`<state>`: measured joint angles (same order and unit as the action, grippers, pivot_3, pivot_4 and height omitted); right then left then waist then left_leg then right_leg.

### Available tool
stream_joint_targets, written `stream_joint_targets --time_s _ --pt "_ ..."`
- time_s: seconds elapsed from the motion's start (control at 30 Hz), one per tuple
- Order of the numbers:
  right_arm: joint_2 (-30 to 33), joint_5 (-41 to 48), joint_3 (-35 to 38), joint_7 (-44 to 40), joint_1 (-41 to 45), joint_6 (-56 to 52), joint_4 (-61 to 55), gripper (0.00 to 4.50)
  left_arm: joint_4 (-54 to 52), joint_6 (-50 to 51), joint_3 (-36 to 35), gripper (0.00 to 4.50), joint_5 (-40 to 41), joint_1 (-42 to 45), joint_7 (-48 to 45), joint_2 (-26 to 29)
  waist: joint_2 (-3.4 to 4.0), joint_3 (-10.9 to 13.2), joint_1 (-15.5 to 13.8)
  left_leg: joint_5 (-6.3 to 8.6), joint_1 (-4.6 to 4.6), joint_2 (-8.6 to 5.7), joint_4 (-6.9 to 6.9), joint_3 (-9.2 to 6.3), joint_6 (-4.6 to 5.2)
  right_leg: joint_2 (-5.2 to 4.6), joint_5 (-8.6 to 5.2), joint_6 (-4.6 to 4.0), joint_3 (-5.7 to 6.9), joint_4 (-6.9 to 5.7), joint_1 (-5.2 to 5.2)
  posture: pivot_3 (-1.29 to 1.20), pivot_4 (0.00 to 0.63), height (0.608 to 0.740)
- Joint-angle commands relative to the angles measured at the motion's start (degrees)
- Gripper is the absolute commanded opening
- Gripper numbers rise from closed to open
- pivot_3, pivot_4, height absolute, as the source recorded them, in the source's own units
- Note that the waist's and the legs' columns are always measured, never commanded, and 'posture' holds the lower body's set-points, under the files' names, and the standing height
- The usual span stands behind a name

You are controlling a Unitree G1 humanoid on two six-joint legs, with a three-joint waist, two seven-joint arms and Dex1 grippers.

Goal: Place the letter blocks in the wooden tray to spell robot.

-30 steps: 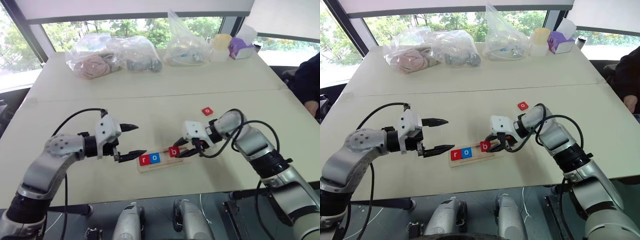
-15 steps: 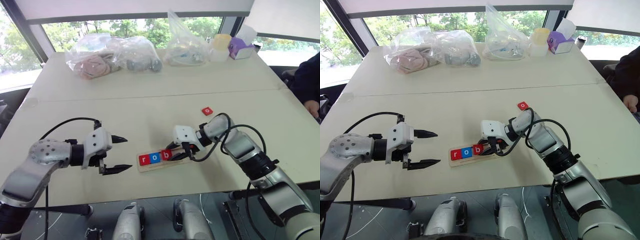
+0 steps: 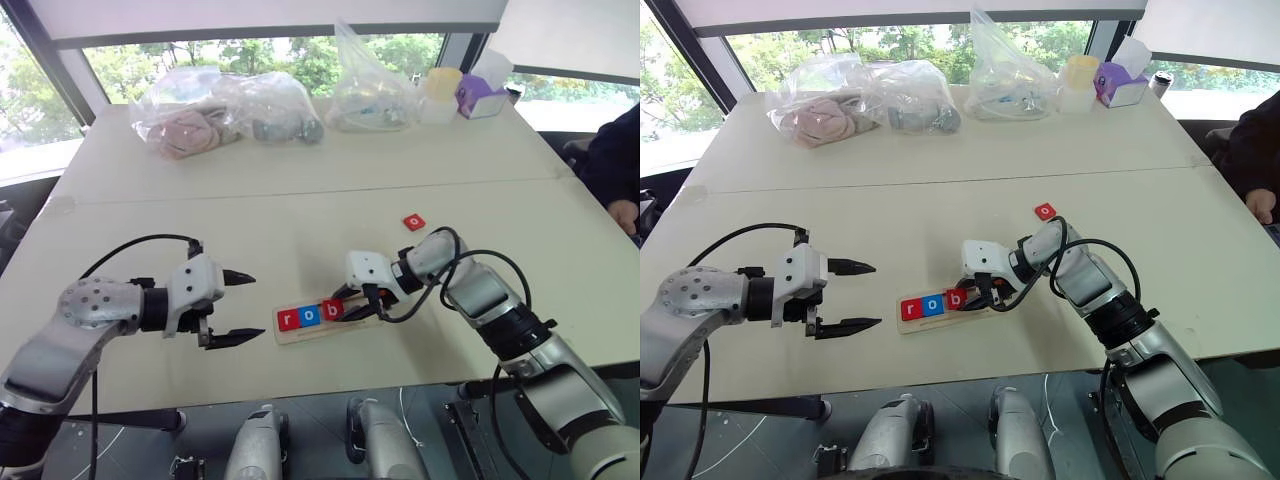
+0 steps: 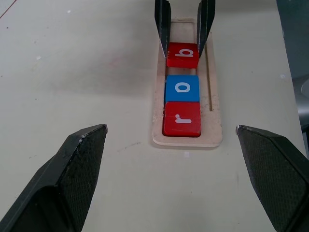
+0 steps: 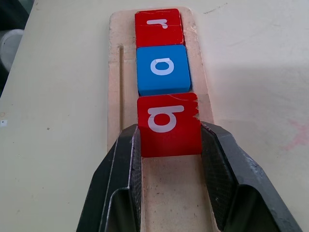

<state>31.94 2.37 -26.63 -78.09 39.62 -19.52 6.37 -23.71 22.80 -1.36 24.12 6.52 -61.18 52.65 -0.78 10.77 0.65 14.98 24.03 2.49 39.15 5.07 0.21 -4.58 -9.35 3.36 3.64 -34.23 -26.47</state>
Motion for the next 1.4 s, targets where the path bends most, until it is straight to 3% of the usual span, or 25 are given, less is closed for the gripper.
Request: stream_joint_targets --time_s 0.03,0.2,0.23,0.33,0.63,0.87,1.4 --pt "-0.6 0.5 0.0 0.0 0.1 -0.1 -2.1 1.14 -0.5 -1.1 -1.4 4.5 -0.1 1.0 0.4 -0.3 0.0 0.0 0.0 0.0 0.0 0.0 0.0 0.0 0.0 0.0 0.0 0.0 0.0 0.0 0.0 0.0 0.15 0.74" --pt "-0.7 0.5 0.0 -0.1 0.1 -0.2 -2.4 1.14 -0.6 -0.9 -1.3 4.5 -0.1 1.1 0.9 -0.7 0.0 0.0 0.0 0.0 0.0 0.0 0.0 0.0 0.0 0.0 0.0 0.0 0.0 0.0 0.0 0.0 0.15 0.74" --pt "-0.8 0.5 0.0 -0.1 0.2 -0.2 -2.4 2.17 -0.7 -0.8 -1.4 4.5 0.0 1.0 1.0 -0.8 0.0 0.0 0.0 0.0 0.0 0.0 0.0 0.0 0.0 0.0 0.0 0.0 0.0 0.0 0.0 0.0 0.15 0.74" --pt "-0.7 0.6 0.1 -0.3 0.4 -0.4 -2.7 3.62 -1.0 -0.5 -1.4 4.5 0.2 0.9 1.1 -0.9 0.0 0.0 0.0 0.0 0.0 0.0 0.0 0.0 0.0 0.0 0.0 0.0 0.0 0.0 0.0 0.0 0.15 0.74" --pt "-0.5 3.7 4.9 1.1 3.1 -4.0 -4.3 3.62 -1.0 -0.3 -1.1 4.5 0.3 1.3 1.3 -1.0 0.0 0.0 0.0 0.0 0.0 0.01 0.0 -0.01 0.0 0.0 0.0 0.0 0.0 0.0 0.0 0.0 0.15 0.74" --pt "2.4 0.1 6.5 5.4 2.7 2.3 0.8 3.62 -0.8 -0.2 -0.5 4.5 0.2 2.0 1.3 -1.4 0.0 0.0 0.0 0.0 0.02 -0.01 -0.01 0.01 0.0 -0.01 0.0 0.0 0.01 0.03 0.0 0.0 0.15 0.74" --pt "1.4 -0.9 4.8 7.3 -2.0 3.5 -2.5 3.62 -0.4 0.2 -0.2 4.5 0.2 3.2 0.6 -1.4 0.0 0.0 0.0 0.0 0.03 0.0 -0.02 0.01 0.0 0.01 -0.02 0.02 0.0 0.02 -0.03 0.0 0.15 0.74"
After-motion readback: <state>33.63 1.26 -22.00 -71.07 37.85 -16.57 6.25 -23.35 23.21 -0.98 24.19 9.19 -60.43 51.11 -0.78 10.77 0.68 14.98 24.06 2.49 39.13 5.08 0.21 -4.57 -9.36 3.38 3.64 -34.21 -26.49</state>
